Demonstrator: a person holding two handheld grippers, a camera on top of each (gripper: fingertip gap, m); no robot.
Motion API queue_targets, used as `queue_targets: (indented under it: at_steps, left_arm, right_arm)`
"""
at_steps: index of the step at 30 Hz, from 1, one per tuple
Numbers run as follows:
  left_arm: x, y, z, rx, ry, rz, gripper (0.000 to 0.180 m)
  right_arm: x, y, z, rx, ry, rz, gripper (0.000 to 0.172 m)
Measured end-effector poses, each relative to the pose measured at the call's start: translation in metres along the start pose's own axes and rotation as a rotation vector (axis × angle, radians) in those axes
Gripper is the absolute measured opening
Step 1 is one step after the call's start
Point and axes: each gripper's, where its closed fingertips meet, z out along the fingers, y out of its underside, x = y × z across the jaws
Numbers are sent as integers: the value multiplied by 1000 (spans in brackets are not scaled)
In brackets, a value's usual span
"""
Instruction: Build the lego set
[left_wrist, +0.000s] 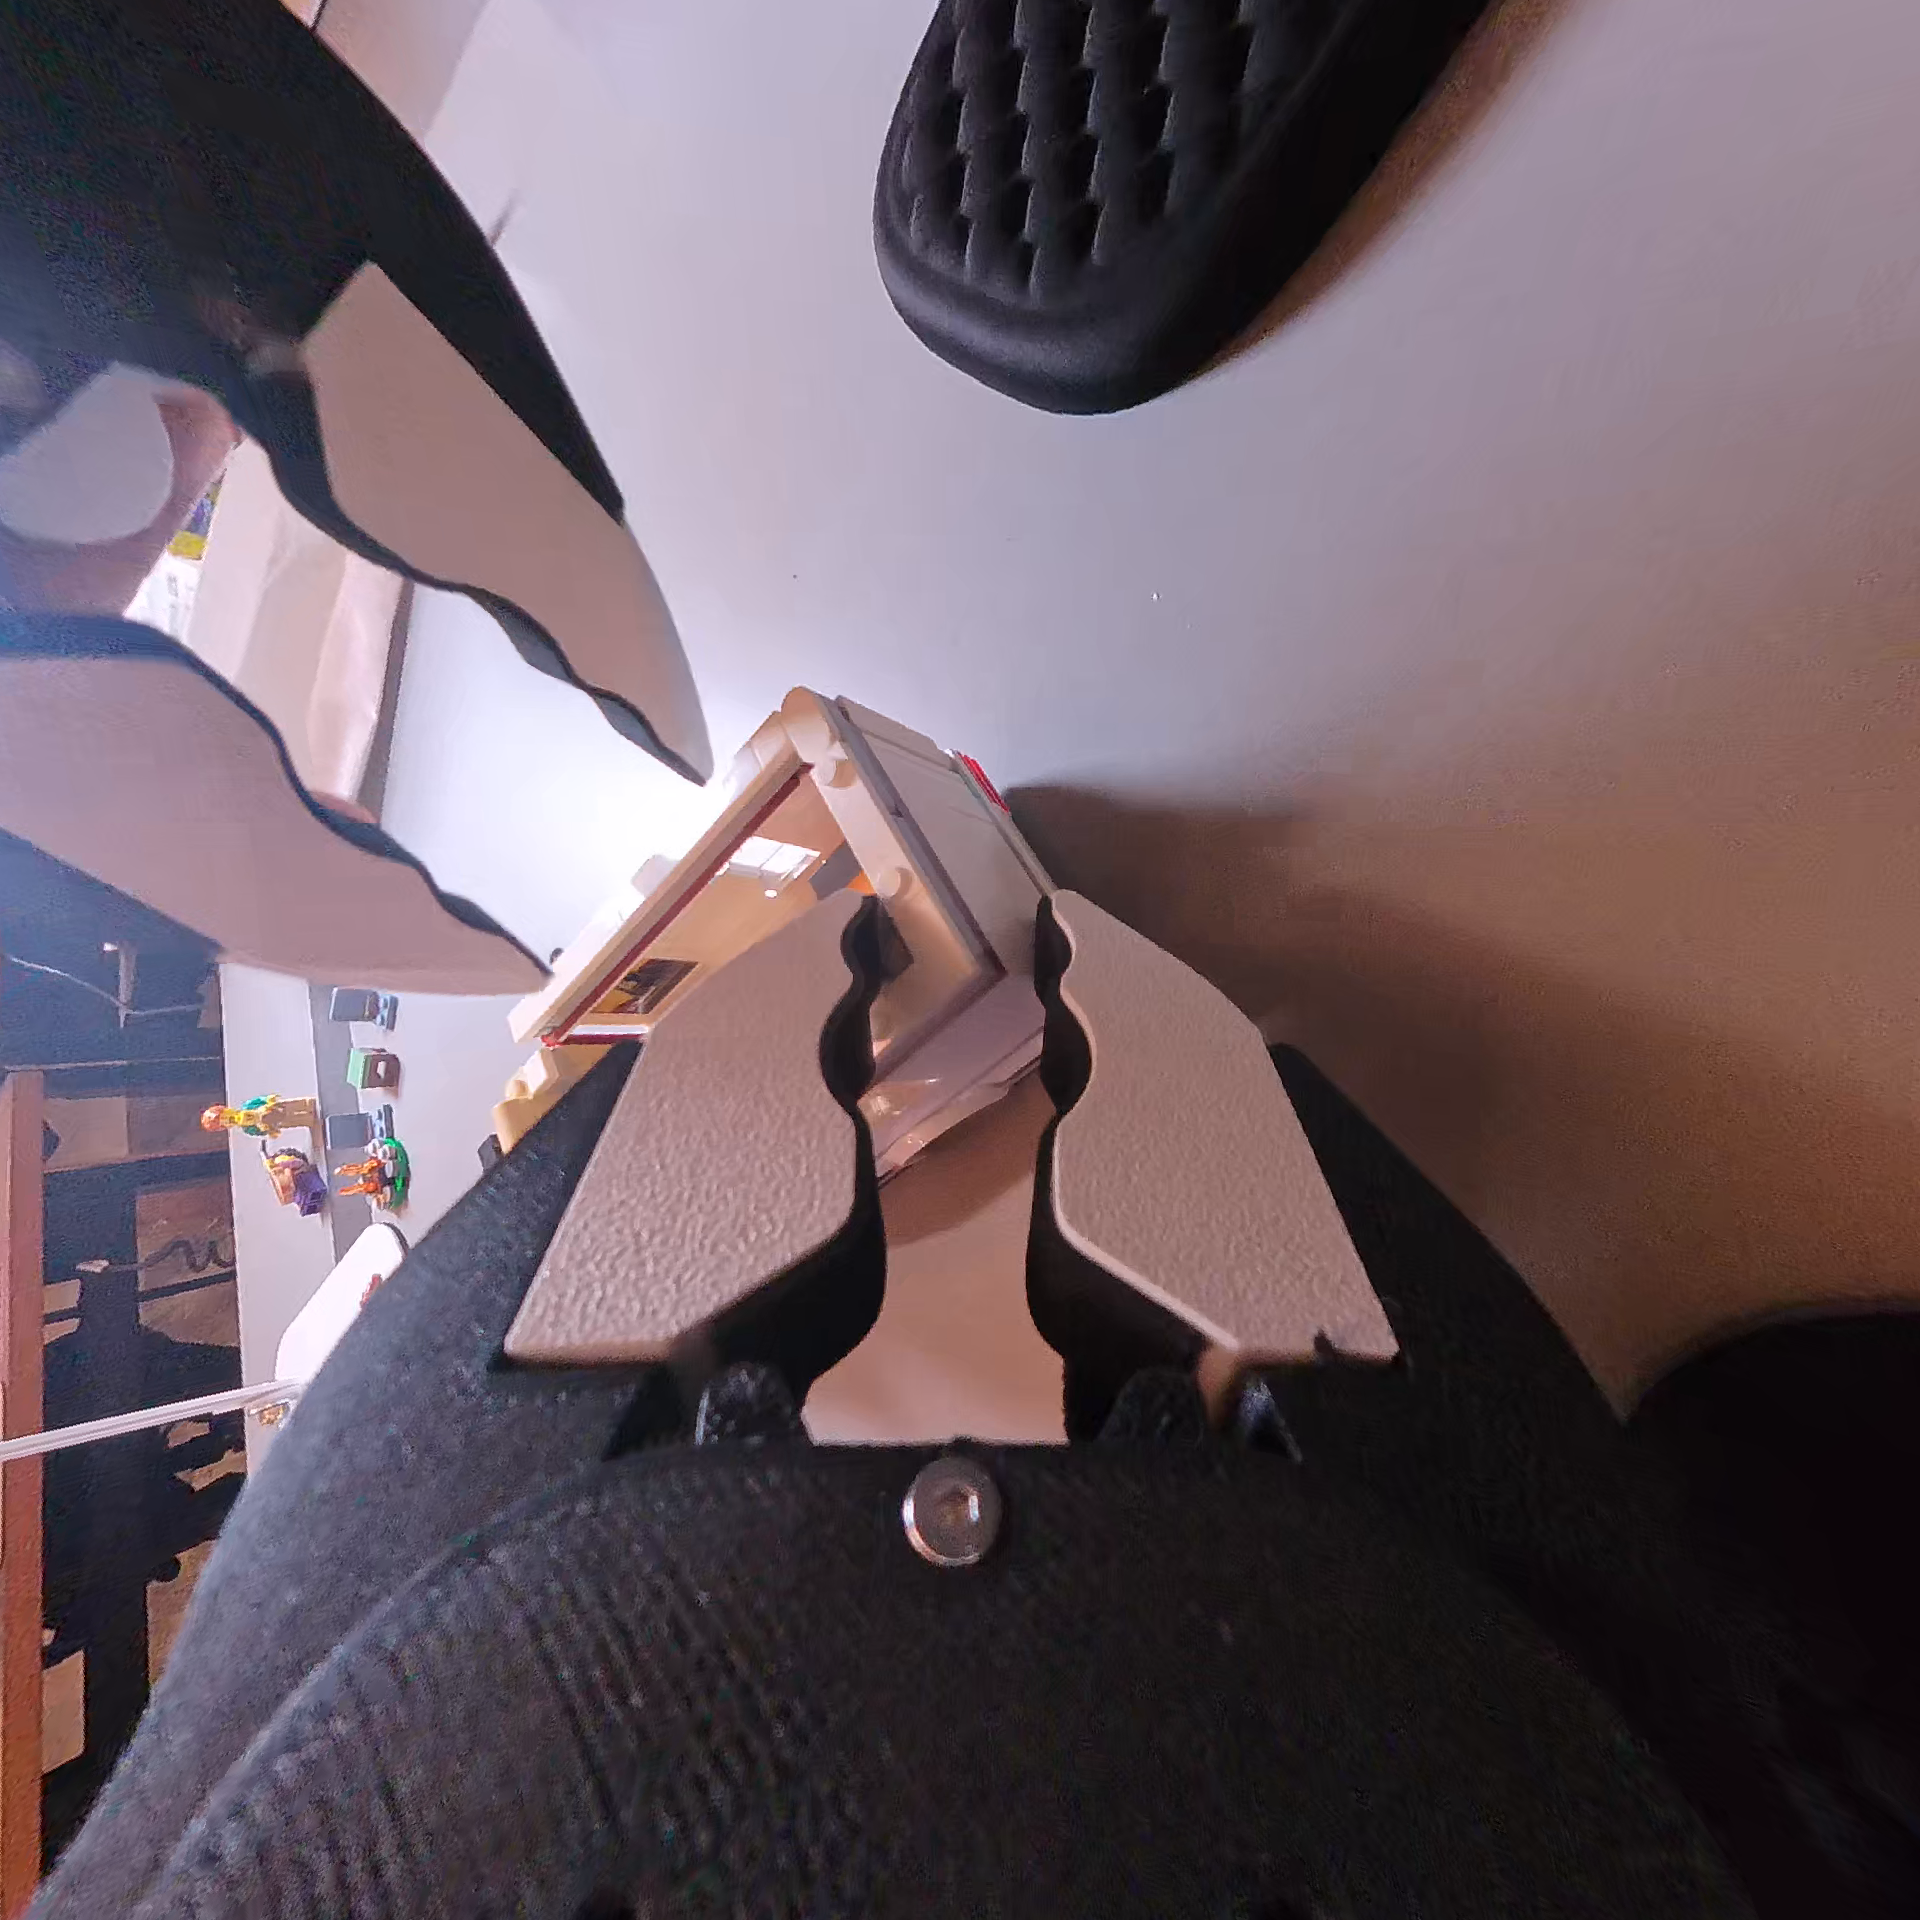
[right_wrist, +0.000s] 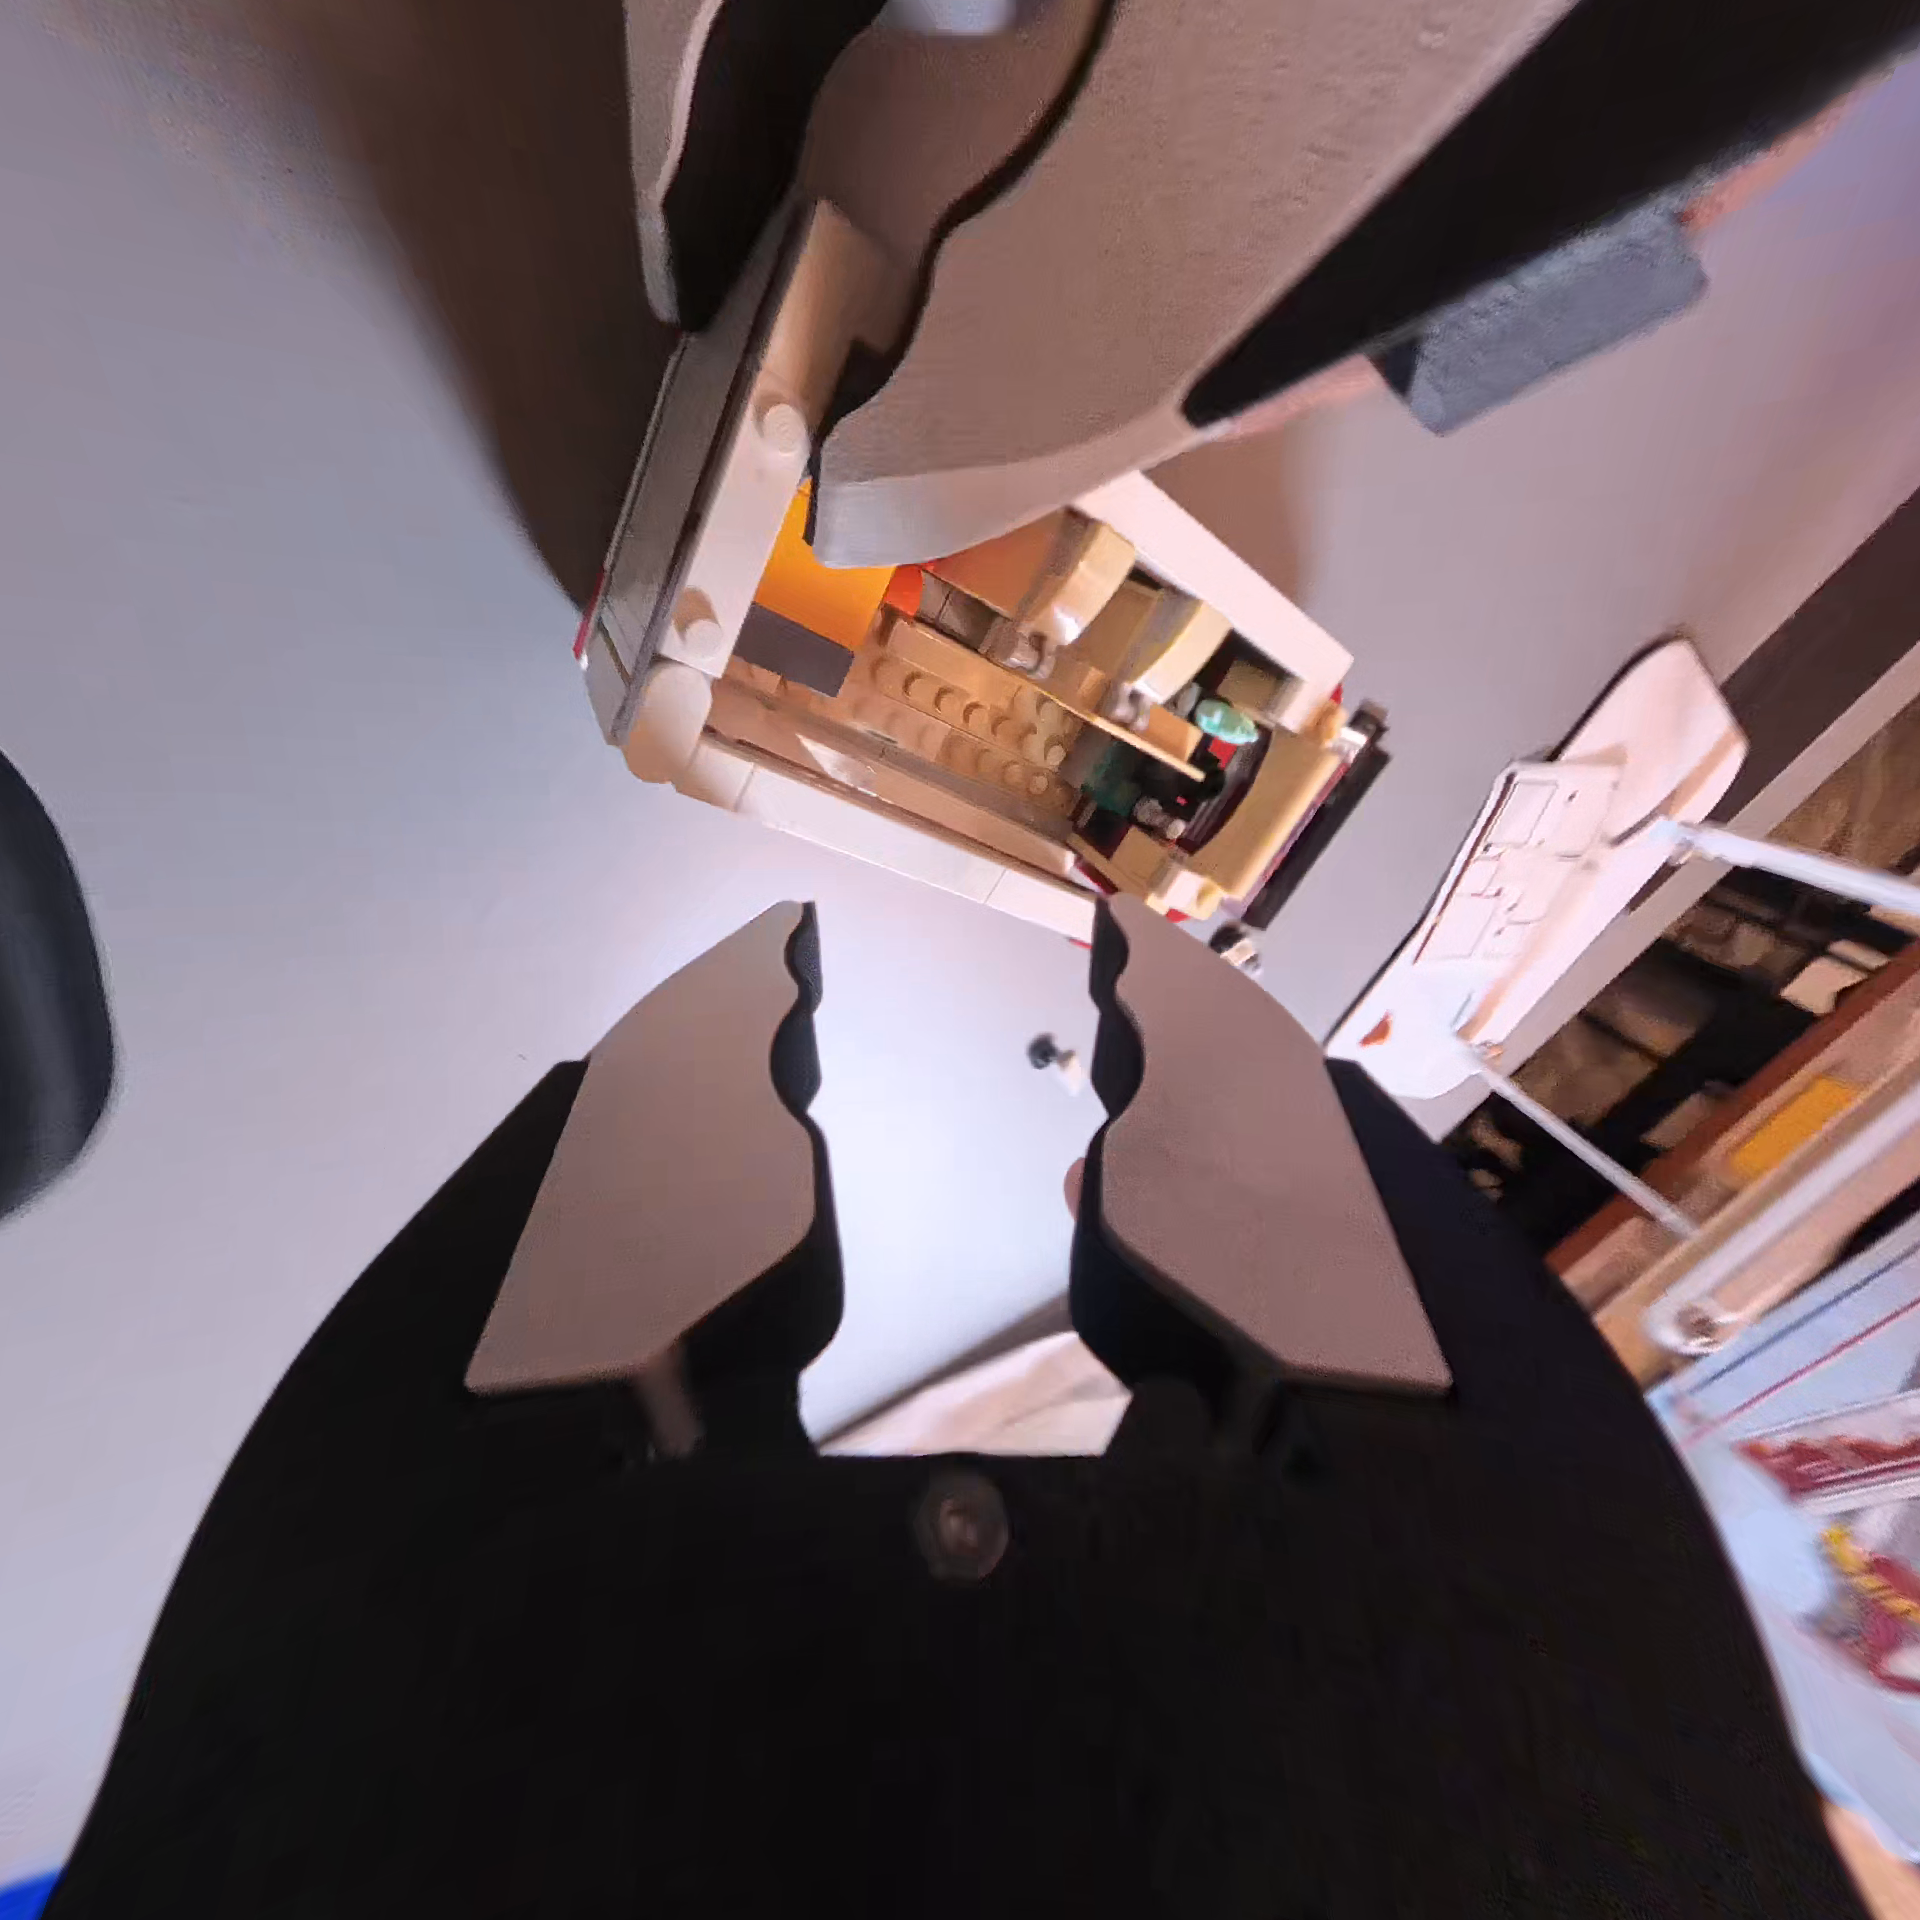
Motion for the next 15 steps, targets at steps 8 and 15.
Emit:
queue_targets:
  at_steps: [8, 15]
  left_arm:
    - [-1, -1, 1, -12, -2, -48, 29]
    - [-2, -2, 3, -17, -4, -72, 28]
  right_arm:
    - [-5, 4, 10, -27, -81, -14, 36]
    - [-41, 30, -7, -42, -147, 239, 32]
